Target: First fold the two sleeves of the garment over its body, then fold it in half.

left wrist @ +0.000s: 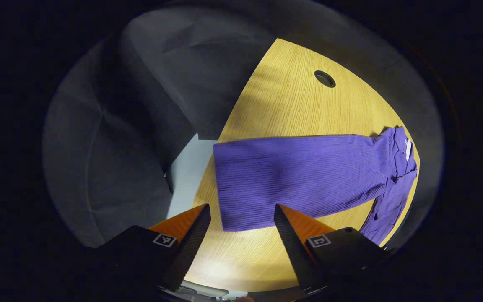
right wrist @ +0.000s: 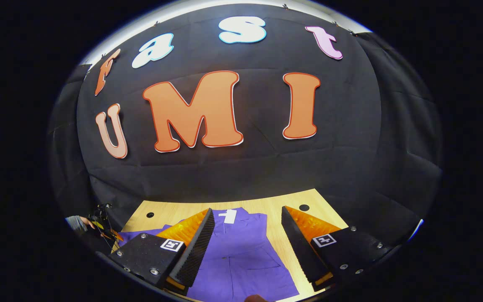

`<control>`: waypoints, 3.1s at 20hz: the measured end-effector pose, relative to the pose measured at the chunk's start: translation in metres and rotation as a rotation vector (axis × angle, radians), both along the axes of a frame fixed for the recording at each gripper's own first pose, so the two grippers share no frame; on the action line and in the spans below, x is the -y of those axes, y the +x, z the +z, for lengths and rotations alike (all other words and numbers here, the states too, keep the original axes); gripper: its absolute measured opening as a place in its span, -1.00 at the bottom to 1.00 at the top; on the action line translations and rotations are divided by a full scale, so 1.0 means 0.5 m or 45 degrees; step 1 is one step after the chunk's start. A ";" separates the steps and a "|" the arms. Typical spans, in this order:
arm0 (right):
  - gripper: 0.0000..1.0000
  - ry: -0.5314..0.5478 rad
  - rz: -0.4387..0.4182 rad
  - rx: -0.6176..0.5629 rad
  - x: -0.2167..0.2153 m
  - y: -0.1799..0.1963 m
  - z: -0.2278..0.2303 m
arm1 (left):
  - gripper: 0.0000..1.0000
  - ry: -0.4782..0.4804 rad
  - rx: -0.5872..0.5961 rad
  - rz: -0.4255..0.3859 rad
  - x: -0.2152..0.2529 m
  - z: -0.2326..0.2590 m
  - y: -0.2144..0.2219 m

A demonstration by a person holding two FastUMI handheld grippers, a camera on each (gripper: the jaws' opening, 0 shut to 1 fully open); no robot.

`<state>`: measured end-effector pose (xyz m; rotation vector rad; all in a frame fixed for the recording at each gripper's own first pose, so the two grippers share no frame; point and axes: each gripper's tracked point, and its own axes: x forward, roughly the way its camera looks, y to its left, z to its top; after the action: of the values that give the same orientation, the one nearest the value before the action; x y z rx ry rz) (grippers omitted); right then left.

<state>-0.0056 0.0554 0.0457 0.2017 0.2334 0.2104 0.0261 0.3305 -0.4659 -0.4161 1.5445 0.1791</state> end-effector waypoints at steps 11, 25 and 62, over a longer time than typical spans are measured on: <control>0.92 -0.074 0.027 0.022 -0.003 -0.007 0.004 | 0.53 0.040 -0.064 0.049 -0.024 -0.051 0.007; 0.92 -0.013 0.003 -0.015 0.088 0.005 -0.035 | -0.90 -0.005 0.093 0.000 0.055 0.069 0.078; 0.92 0.009 0.097 -0.097 0.335 0.090 -0.238 | 0.31 -0.285 0.687 -0.913 1.202 0.574 0.292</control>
<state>0.0393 -0.1123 -0.0735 0.2080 0.3164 0.2797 0.1720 -0.2703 -0.1789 -0.0499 1.0937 -0.6227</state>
